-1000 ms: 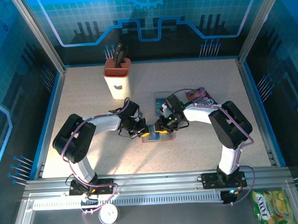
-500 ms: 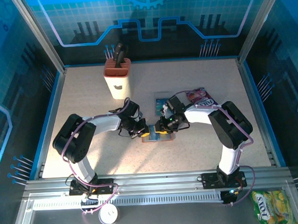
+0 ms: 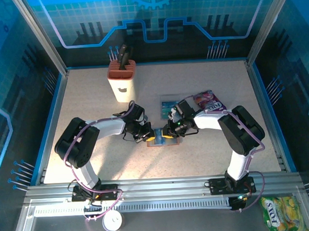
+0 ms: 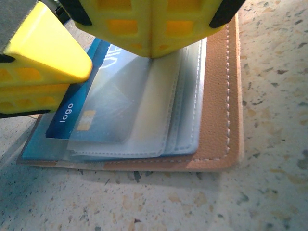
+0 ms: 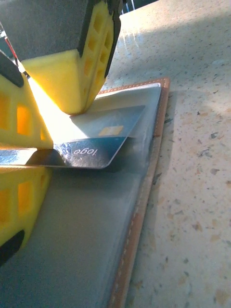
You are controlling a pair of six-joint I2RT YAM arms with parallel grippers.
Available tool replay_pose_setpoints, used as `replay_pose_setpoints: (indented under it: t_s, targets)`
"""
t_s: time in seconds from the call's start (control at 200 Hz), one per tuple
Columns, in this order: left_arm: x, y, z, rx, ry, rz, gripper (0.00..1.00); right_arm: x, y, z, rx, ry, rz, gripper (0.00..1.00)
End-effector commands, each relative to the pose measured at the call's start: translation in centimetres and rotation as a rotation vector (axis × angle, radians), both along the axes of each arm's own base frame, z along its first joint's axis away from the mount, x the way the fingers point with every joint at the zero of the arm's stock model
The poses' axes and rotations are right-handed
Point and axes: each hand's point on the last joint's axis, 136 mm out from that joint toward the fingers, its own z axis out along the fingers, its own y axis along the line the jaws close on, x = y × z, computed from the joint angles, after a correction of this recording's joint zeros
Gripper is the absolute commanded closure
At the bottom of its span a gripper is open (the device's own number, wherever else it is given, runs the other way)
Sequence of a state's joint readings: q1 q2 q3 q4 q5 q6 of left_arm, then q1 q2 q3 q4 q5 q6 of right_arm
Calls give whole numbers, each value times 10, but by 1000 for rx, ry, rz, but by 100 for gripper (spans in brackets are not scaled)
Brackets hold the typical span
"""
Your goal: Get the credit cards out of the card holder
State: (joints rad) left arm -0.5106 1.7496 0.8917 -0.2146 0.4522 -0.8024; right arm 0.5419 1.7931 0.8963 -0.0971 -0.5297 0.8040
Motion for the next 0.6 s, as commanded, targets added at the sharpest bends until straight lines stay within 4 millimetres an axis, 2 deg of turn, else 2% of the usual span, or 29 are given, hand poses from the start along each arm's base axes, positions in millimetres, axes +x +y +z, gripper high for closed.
replay_pose_setpoints:
  t_s: [0.0,0.035,0.305,0.595]
  targets:
    - [-5,7,-11,52,32,-7,100,5,2,14,48,-25,-10,86]
    - [-5,7,-11,52,32,-6,100,-2,-3,6,33,-3,-12,87]
    - [-6,8,-10,53,32,-6,100,-4,-19,2,3,-6,-44,88]
    - [-2,4,-4,36,18,-11,100,-4,-38,14,-39,-51,-45,90]
